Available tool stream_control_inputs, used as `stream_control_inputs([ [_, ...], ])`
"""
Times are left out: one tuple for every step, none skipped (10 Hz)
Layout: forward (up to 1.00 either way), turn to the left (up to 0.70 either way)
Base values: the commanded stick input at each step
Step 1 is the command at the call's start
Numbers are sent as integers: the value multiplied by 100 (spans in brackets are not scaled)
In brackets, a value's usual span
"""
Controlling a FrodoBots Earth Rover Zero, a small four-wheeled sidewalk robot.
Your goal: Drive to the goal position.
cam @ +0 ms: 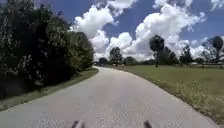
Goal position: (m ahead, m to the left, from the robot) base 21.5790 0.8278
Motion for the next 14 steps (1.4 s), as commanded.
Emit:
stream_control_inputs([
  [50,0],
  [50,0],
  [50,0],
  [50,0],
  [50,0],
  [50,0],
  [50,0],
  [50,0],
  [50,0],
  [50,0],
  [50,0],
  [50,0],
  [50,0],
  [50,0],
])
